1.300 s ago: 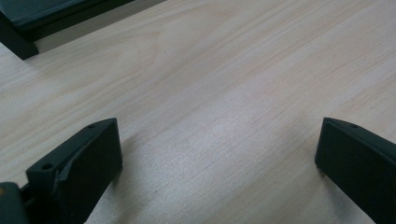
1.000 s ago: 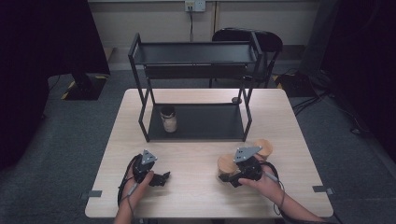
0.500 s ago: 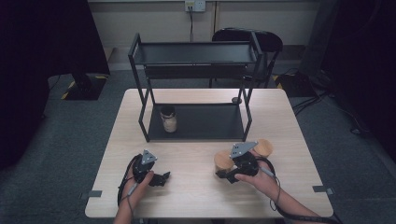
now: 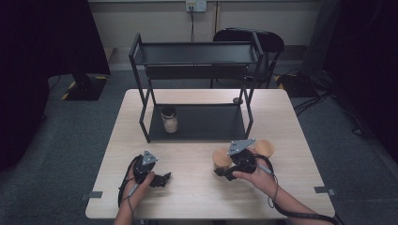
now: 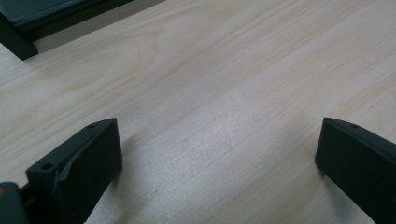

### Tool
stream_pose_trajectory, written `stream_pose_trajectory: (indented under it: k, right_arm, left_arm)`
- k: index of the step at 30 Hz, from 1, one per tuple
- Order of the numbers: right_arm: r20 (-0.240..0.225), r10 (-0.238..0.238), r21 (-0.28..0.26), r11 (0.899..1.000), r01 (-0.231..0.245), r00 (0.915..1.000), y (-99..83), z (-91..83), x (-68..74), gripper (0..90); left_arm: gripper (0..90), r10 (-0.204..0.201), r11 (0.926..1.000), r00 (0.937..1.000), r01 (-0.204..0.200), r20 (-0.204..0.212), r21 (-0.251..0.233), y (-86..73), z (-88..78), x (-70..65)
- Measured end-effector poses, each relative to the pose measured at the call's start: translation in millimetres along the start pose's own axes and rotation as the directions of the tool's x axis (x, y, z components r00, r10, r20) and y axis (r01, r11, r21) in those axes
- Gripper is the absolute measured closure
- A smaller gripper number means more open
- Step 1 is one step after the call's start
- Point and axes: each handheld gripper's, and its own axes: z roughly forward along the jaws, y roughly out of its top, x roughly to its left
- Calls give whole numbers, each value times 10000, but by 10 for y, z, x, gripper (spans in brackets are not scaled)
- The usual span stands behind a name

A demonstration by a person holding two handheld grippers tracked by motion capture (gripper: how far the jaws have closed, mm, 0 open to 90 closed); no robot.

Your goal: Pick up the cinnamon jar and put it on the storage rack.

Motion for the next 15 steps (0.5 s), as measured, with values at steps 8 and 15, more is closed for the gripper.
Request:
stream_pose_trajectory:
  k: [8, 15]
  right_arm:
    - [67, -4, -41, 10000, 5, 10000, 77, 33, -18, 251]
    - [131, -20, -55, 10000, 21, 9999, 155, 78, -17, 251]
  left_arm:
    - [2, 10, 10000, 10000, -10, 8, 1, 0, -1, 1]
    - [2, 18, 10000, 10000, -18, 18, 0, -1, -1, 2]
